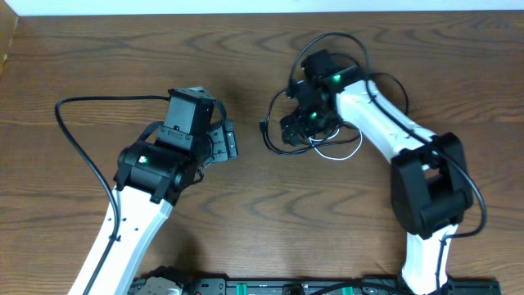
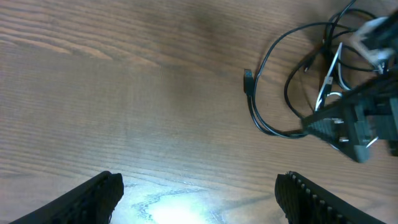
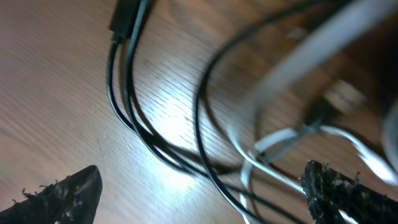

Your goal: Untangle cables

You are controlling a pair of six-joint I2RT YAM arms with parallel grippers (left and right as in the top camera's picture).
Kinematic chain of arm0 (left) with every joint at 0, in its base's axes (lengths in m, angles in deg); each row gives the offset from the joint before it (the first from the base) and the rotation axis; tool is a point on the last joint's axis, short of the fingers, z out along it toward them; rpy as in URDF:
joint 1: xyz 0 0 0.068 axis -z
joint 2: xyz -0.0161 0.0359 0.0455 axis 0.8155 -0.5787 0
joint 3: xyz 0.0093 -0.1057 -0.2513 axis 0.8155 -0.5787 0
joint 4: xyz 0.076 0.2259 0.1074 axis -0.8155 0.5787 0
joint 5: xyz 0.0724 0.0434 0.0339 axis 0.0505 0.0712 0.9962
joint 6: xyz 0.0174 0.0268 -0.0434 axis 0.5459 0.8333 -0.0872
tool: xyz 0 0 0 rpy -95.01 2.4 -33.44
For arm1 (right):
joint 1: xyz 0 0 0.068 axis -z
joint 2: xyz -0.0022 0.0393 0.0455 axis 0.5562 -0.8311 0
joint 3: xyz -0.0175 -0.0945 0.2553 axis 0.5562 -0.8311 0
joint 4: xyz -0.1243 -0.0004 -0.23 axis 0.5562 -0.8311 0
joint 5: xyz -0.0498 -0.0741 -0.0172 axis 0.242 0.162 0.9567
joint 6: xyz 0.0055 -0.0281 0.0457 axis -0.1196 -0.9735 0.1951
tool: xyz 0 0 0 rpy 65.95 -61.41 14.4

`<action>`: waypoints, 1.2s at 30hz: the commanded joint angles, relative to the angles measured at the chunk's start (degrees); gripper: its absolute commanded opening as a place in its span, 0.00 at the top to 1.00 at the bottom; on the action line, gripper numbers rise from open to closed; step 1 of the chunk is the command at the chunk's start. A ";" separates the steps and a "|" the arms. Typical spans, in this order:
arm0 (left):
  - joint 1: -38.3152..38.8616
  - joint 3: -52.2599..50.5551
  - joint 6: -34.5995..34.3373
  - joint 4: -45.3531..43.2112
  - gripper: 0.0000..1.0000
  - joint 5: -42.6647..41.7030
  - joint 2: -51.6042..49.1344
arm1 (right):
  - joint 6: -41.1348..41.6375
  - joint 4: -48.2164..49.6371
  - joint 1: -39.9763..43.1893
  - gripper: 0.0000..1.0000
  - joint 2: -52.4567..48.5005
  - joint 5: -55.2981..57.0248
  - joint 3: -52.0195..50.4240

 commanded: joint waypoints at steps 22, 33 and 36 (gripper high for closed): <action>-0.20 0.79 0.15 0.17 0.16 -0.09 -2.29 | -0.17 -12.13 0.66 0.99 9.81 8.83 33.90; -0.20 0.02 0.13 -0.28 0.16 -0.09 -2.43 | -0.09 -8.07 14.21 0.99 22.12 15.52 57.24; -0.20 0.02 0.15 -0.31 0.16 -0.09 -2.75 | -0.09 -5.86 17.38 0.99 24.20 15.52 57.24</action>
